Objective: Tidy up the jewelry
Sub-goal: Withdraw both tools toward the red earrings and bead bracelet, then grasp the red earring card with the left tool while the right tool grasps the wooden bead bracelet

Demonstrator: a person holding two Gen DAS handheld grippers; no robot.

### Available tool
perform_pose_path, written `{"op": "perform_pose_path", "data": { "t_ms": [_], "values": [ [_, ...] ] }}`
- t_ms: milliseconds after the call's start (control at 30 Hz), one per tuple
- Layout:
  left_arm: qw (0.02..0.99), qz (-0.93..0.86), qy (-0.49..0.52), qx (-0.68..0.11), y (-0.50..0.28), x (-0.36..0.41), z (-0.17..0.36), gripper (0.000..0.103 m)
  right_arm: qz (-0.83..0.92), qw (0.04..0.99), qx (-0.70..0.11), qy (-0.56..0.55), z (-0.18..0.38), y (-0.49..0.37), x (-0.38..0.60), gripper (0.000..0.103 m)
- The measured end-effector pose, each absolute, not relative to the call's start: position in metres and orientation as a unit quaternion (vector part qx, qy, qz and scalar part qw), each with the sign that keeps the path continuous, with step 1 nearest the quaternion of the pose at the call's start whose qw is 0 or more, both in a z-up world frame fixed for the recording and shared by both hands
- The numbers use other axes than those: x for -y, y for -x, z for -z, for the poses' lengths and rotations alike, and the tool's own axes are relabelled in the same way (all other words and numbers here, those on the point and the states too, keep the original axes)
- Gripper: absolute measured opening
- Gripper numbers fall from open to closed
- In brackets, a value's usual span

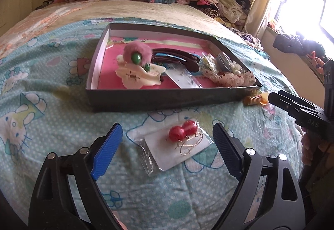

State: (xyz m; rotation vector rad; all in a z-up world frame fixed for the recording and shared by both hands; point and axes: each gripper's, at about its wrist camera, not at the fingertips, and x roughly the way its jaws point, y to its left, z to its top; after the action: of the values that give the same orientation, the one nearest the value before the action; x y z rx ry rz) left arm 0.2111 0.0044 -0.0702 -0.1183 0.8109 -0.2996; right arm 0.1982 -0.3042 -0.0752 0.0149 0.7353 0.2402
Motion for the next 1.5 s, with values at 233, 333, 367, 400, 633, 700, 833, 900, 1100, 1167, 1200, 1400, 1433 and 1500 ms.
{"op": "perform_pose_path", "data": {
  "t_ms": [233,333,367,400,633,700,833,900,1100,1167,1200,1400,1433,1500],
  "values": [
    [0.899,0.147,0.052,-0.409,-0.211,0.012,0.082,0.085,-0.111,0.917,-0.384,-0.014,0.092,-0.213,0.308,0.085],
    [0.900,0.141,0.050,-0.410,-0.212,0.016,0.084,0.087,-0.108,0.915,-0.390,-0.014,0.097,-0.221,0.306,0.085],
    [0.900,0.140,0.052,-0.411,-0.213,0.017,0.084,0.087,-0.109,0.914,-0.391,-0.016,0.098,-0.223,0.305,0.085],
    [0.900,0.138,0.052,-0.410,-0.213,0.018,0.084,0.088,-0.109,0.912,-0.394,-0.016,0.100,-0.226,0.304,0.085],
    [0.904,0.117,0.044,-0.409,-0.218,0.029,0.088,0.088,-0.100,0.908,-0.406,-0.011,0.113,-0.236,0.297,0.076],
    [0.905,0.109,0.041,-0.409,-0.220,0.031,0.088,0.088,-0.099,0.909,-0.404,-0.010,0.114,-0.235,0.296,0.073],
    [0.906,0.089,0.024,-0.412,-0.224,0.039,0.090,0.087,-0.103,0.911,-0.399,-0.011,0.114,-0.231,0.297,0.070],
    [0.907,0.085,0.009,-0.412,-0.224,0.043,0.089,0.083,-0.108,0.911,-0.398,-0.011,0.113,-0.227,0.297,0.070],
    [0.906,0.097,0.014,-0.412,-0.222,0.038,0.084,0.074,-0.125,0.910,-0.395,-0.013,0.107,-0.210,0.294,0.070],
    [0.906,0.102,0.017,-0.411,-0.219,0.037,0.083,0.074,-0.130,0.910,-0.393,-0.012,0.104,-0.205,0.292,0.070],
    [0.905,0.103,0.017,-0.411,-0.218,0.036,0.083,0.074,-0.133,0.910,-0.392,-0.012,0.103,-0.202,0.290,0.070],
    [0.906,0.110,0.032,-0.407,-0.208,0.026,0.076,0.074,-0.157,0.910,-0.383,-0.014,0.092,-0.187,0.280,0.070],
    [0.907,0.108,0.034,-0.405,-0.206,0.023,0.073,0.074,-0.160,0.910,-0.382,-0.014,0.091,-0.185,0.279,0.070],
    [0.909,0.106,0.040,-0.401,-0.204,0.017,0.070,0.074,-0.168,0.910,-0.378,-0.012,0.086,-0.181,0.274,0.070]
  ]
}}
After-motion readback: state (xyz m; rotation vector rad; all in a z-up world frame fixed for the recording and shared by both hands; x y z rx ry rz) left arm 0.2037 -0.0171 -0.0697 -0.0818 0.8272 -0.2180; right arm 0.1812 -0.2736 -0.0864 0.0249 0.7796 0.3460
